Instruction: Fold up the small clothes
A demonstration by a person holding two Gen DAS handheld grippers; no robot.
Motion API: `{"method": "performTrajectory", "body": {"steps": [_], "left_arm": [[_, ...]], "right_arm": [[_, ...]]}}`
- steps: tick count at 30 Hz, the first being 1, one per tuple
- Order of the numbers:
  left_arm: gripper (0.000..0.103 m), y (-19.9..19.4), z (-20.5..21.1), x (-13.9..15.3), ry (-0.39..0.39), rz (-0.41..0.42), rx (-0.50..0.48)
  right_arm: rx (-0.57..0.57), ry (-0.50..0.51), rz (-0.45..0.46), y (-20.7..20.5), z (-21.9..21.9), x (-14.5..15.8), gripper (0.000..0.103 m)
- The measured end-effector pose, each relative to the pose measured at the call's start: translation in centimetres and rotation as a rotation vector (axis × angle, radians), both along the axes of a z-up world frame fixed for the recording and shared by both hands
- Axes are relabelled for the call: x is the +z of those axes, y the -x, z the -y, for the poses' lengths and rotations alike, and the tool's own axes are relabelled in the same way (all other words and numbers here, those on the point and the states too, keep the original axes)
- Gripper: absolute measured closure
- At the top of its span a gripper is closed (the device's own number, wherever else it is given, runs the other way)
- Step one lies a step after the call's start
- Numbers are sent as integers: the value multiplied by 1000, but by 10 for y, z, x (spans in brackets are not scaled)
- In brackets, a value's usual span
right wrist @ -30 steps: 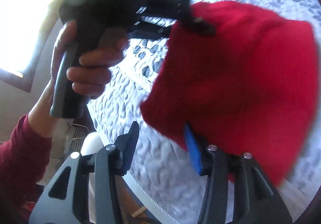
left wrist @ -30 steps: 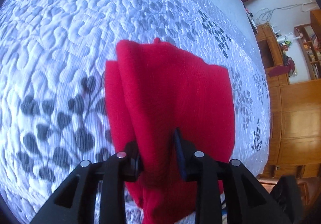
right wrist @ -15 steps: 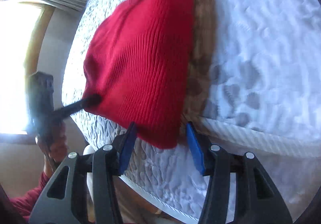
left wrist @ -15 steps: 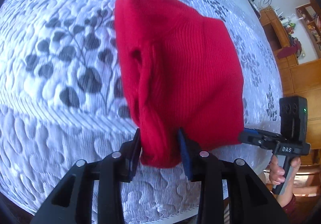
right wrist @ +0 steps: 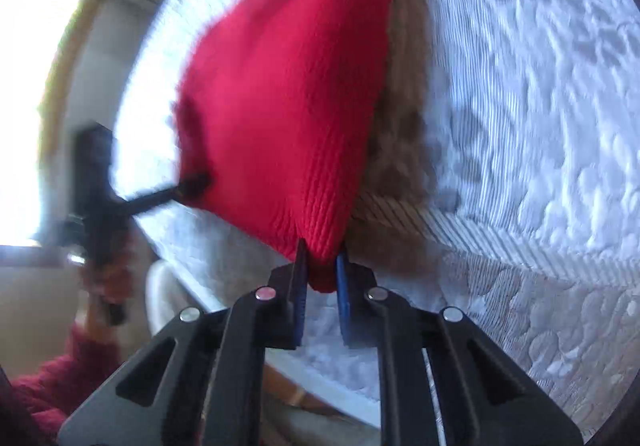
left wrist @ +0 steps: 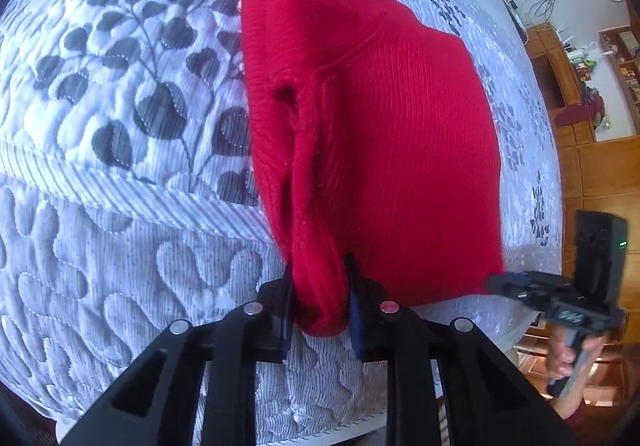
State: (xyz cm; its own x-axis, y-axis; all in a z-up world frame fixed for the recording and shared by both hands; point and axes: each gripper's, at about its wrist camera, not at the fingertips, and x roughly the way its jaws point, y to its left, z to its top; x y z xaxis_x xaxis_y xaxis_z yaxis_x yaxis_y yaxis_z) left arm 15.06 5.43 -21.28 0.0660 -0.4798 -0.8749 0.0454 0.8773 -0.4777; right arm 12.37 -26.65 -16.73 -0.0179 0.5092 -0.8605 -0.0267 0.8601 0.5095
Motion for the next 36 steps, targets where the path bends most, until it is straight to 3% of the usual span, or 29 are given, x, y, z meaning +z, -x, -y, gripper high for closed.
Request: {"method": "performTrajectory", "body": {"steps": [3, 5, 9, 14, 20, 23, 24, 25, 30, 32, 36], "left_arm": [[76, -2, -5, 4, 2, -8, -19], [64, -3, -15, 13, -30, 8, -40], [60, -26, -34, 38, -81, 72, -25], [57, -95, -40, 57, -159, 138, 36], [57, -171, -23, 45, -228, 124, 32], [61, -182, -14, 32, -215, 93, 24], [72, -183, -13, 31, -204, 94, 27], [76, -184, -11, 33, -187, 99, 18], [79, -191, 4, 39, -181, 130, -18], [94, -194, 7, 36, -185, 121, -21], [97, -186, -5, 51, -208, 199, 53]], "right_arm": [[8, 1, 5, -3, -2, -5, 89], [39, 9, 39, -5, -2, 7, 82], [26, -22, 114, -20, 14, 41, 62], [-7, 30, 199, -69, 38, 68, 61], [-30, 69, 194, -131, 37, 51, 61], [-46, 67, 164, -149, 35, 33, 61], [-46, 70, 160, -153, 34, 29, 61], [-44, 73, 152, -157, 32, 24, 61], [-47, 68, 131, -163, 27, 8, 61], [-53, 63, 129, -163, 28, 6, 61], [-49, 79, 138, -160, 31, 9, 61]]}}
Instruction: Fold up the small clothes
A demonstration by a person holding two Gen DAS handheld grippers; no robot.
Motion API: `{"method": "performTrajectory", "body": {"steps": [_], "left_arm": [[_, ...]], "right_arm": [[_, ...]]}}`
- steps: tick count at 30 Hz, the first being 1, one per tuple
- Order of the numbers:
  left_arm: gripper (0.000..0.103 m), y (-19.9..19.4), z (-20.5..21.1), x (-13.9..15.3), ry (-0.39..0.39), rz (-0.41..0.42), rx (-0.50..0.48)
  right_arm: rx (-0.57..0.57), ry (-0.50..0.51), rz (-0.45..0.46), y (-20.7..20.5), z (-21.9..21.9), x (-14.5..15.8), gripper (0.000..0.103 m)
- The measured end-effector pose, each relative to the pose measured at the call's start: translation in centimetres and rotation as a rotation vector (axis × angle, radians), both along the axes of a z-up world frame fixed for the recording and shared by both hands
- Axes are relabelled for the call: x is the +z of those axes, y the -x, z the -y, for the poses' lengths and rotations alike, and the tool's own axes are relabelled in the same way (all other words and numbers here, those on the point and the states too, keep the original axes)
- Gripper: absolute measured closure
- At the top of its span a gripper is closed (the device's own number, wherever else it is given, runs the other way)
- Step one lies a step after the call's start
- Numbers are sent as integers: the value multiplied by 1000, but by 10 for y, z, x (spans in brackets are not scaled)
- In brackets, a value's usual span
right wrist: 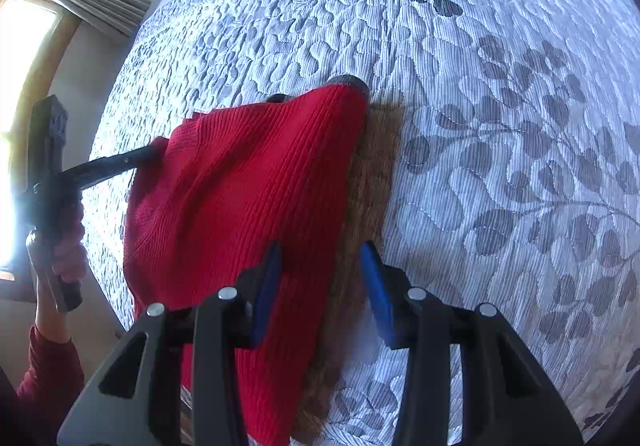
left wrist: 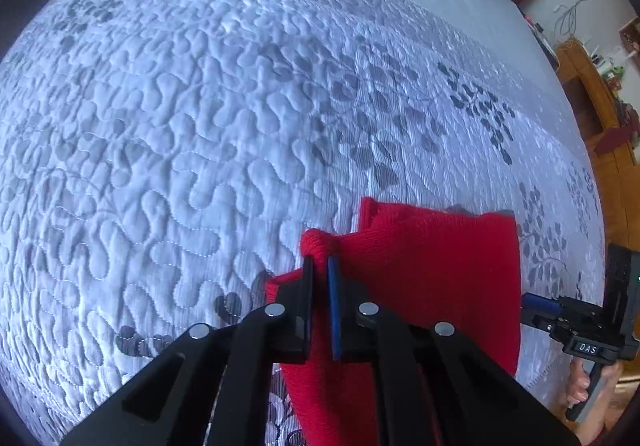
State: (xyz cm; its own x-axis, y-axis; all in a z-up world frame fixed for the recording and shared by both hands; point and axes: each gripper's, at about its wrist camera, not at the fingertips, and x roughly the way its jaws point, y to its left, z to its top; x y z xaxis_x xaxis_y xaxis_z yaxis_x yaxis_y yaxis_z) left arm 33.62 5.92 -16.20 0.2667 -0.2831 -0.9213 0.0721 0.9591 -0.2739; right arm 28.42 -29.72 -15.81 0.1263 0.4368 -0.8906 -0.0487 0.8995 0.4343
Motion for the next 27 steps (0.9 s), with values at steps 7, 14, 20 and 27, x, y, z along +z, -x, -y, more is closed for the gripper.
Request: {"method": "performTrajectory", "body": {"steps": [7, 14, 20, 27], "left_arm": [[97, 8, -22, -24, -13, -44, 39], [92, 7, -29, 3, 32, -4, 99], [90, 13, 10, 32, 131, 13, -40], [89, 12, 45, -23, 79, -106, -86]], "right_arm": [[-17, 3, 5, -7, -1, -1, 61], [-26, -7, -16, -27, -2, -2, 50], [-47, -73, -68, -52, -3, -13, 45], [-83, -168, -139, -75, -8, -39, 90]]}}
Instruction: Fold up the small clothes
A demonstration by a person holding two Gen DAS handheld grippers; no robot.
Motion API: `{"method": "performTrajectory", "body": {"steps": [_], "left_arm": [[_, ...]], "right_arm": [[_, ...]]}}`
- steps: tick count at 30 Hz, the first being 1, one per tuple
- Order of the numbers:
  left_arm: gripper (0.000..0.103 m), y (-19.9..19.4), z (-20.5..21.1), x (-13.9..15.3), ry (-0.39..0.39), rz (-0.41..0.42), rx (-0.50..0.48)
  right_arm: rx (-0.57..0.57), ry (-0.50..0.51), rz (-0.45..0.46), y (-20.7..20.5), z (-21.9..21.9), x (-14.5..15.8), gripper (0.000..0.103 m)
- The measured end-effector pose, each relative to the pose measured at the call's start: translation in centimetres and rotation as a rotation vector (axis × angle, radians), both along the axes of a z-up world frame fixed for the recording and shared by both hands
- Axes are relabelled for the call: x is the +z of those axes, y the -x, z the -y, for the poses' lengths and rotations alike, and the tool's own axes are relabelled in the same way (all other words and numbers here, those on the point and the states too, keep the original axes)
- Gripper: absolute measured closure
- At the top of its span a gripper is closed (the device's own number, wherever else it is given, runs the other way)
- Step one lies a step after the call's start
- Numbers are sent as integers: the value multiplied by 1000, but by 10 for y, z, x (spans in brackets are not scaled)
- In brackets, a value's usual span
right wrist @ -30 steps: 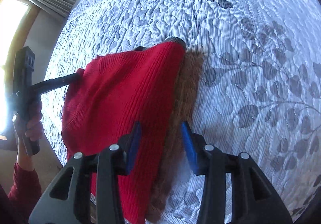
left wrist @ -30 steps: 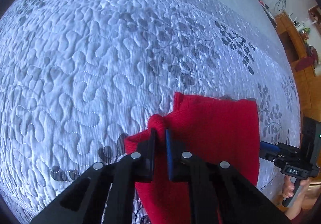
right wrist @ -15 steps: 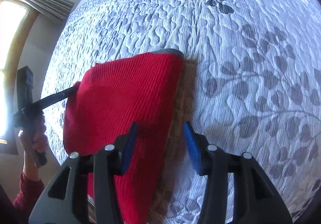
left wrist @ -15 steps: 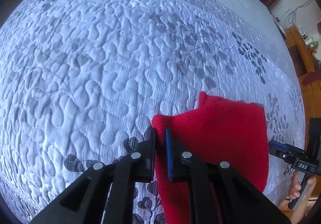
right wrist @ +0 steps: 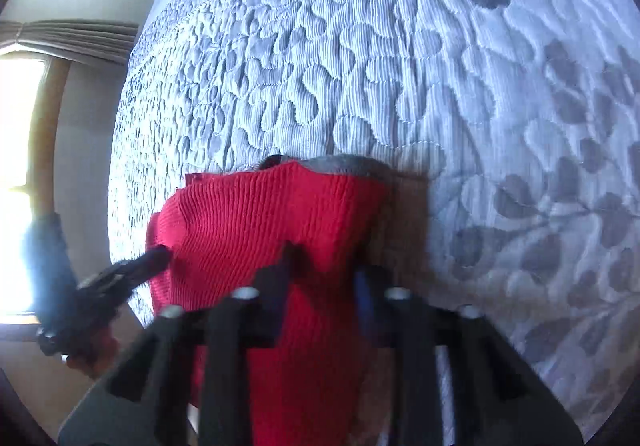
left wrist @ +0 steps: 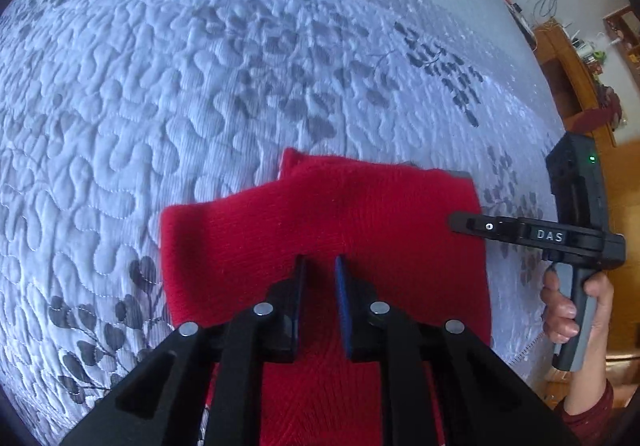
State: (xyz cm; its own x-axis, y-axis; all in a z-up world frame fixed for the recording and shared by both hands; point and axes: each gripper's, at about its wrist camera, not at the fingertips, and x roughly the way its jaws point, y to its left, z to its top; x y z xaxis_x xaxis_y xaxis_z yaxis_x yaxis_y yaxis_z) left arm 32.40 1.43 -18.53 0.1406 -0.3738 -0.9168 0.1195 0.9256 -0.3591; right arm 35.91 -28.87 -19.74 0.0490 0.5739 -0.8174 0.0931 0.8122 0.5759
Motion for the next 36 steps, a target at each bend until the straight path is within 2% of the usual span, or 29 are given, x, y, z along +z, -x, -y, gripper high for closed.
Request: {"method": "performTrajectory", "body": {"steps": [3, 5, 9, 11, 12, 13, 14, 15, 16, 18, 24, 25, 27, 31, 34, 36], "left_arm": [[93, 1, -4, -4, 23, 11, 13], [95, 1, -2, -11, 28, 13, 8], [95, -3, 2, -14, 10, 11, 5], [95, -2, 3, -9, -3, 7, 4], [91, -1, 1, -5, -8, 5, 3], [85, 3, -1, 2, -19, 7, 7], [67, 8, -3, 9, -37, 20, 16], [48, 14, -5, 18, -72, 50, 24], [45, 26, -5, 30, -134, 104, 27], [43, 46, -3, 46, -184, 176, 8], [42, 103, -5, 60, -184, 181, 36], [42, 114, -4, 61, -194, 193, 42], [42, 128, -1, 62, -200, 205, 46], [42, 157, 0, 64, -208, 217, 49], [42, 172, 1, 64, -211, 226, 38], [42, 178, 3, 64, -217, 234, 34]], "right_arm": [[24, 85, 124, 16, 3, 28, 93], [0, 107, 112, 19, 7, 26, 93], [10, 131, 29, 10, 2, -8, 90], [15, 141, 53, 13, 2, 1, 82], [14, 151, 64, 15, 2, 6, 77], [15, 192, 88, 22, 4, 17, 60], [21, 222, 112, 27, 6, 25, 56], [35, 249, 138, 36, 7, 35, 56], [40, 264, 149, 44, 7, 42, 56], [37, 291, 159, 64, 10, 56, 56], [29, 289, 194, 126, 1, 77, 55], [31, 280, 195, 137, -4, 77, 53], [37, 253, 181, 156, -11, 72, 47], [49, 257, 146, 184, -17, 57, 46], [60, 182, 85, 204, -18, 37, 45], [45, 160, 79, 211, -15, 29, 45]]}}
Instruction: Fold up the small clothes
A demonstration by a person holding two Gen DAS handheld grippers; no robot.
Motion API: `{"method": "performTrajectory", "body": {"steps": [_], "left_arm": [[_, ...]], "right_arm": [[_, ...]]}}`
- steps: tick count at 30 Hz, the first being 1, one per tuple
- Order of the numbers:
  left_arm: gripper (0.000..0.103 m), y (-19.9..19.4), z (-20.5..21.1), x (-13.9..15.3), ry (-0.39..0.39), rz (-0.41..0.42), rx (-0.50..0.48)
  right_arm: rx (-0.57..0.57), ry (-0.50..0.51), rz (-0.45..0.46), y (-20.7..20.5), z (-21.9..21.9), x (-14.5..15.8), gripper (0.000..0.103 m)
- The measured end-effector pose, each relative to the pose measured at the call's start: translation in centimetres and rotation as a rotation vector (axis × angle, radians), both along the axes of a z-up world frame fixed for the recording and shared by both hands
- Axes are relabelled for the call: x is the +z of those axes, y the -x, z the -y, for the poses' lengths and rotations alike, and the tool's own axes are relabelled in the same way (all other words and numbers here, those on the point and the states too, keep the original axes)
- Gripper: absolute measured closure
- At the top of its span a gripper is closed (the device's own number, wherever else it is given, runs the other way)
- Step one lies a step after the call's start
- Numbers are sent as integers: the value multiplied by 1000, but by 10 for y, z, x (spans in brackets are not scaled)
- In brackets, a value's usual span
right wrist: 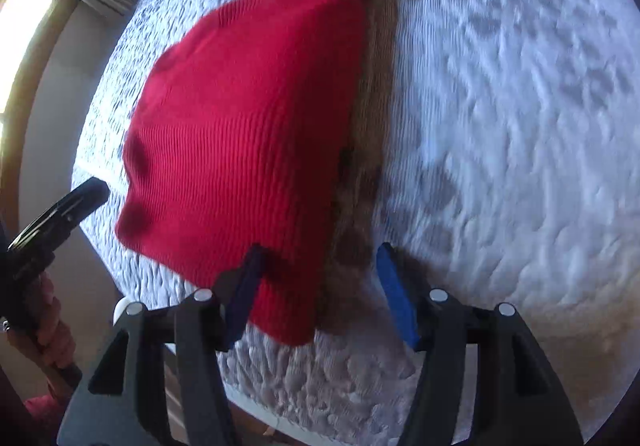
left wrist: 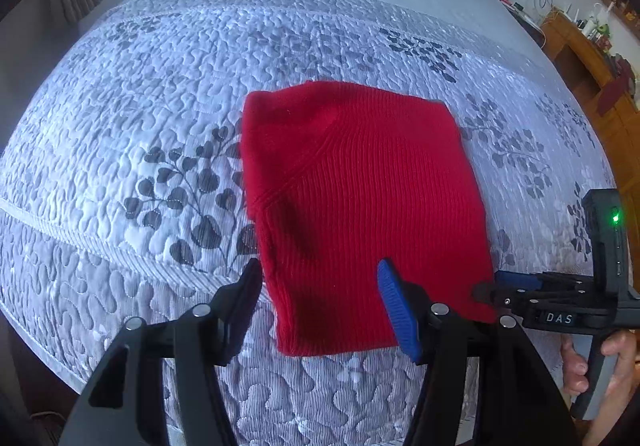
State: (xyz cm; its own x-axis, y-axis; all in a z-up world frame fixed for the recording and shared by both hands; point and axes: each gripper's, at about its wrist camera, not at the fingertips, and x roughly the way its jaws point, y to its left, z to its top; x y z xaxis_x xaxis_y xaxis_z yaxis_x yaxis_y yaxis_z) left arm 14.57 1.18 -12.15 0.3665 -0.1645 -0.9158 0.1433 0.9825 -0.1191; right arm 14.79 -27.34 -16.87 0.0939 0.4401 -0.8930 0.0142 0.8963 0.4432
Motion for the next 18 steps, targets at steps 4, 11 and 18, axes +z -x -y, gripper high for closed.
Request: {"method": "performTrajectory", "body": {"steps": [4, 11, 18], "left_arm": [[42, 5, 4, 1, 7, 4, -17], [42, 5, 7, -1, 3, 5, -21], [41, -4, -1, -25, -32, -41, 1]], "right_arm": [[3, -111, -17, 2, -2, 2, 86], [-25, -148, 6, 12, 6, 21, 94], [53, -23, 7, 11, -6, 10, 93]]}}
